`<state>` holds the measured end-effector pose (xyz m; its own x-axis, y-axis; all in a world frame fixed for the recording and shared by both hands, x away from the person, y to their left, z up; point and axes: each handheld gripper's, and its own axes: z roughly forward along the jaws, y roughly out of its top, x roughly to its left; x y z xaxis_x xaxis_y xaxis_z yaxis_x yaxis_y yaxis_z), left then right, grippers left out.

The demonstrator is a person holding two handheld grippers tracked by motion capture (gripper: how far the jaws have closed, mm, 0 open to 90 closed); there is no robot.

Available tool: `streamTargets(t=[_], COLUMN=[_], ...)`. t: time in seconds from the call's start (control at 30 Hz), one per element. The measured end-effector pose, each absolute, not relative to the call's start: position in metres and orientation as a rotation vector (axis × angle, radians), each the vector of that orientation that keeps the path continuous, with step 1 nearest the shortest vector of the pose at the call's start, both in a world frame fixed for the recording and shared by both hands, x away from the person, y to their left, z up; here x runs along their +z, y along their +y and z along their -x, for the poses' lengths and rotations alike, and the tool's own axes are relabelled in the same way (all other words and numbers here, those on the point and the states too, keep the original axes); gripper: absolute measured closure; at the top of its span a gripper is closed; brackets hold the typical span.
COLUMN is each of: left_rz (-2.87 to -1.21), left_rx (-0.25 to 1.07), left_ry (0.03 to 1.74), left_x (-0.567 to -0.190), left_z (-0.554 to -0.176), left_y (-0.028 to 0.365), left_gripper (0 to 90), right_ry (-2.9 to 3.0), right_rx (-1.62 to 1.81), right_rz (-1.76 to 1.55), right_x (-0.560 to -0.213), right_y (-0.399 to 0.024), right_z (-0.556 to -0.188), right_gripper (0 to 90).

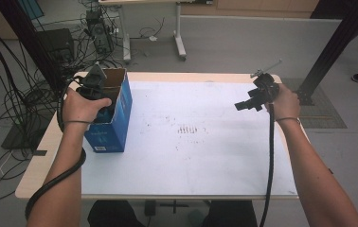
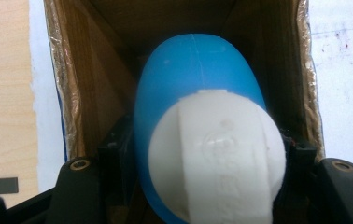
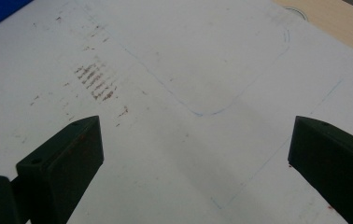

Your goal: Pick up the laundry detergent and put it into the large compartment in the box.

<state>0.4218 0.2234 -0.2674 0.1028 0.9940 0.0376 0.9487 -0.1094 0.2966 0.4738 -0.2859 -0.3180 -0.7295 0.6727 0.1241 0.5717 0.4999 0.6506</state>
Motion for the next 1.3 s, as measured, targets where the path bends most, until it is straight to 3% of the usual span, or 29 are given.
streamTargets(t=[1.3], left_rz=[-2.159], left_rx=[0.341], left_ry=[1.964], left_x=[-0.2676], left_z=[-0.42], left_y=[0.2244], left_gripper=[37.6], right_ry=[2.587], right_rx=[1.045], right_rz=[-1.078], right_x=[-0.3172], right_y=[-0.2868], right_z=[-0.4735], right_gripper=[3.2])
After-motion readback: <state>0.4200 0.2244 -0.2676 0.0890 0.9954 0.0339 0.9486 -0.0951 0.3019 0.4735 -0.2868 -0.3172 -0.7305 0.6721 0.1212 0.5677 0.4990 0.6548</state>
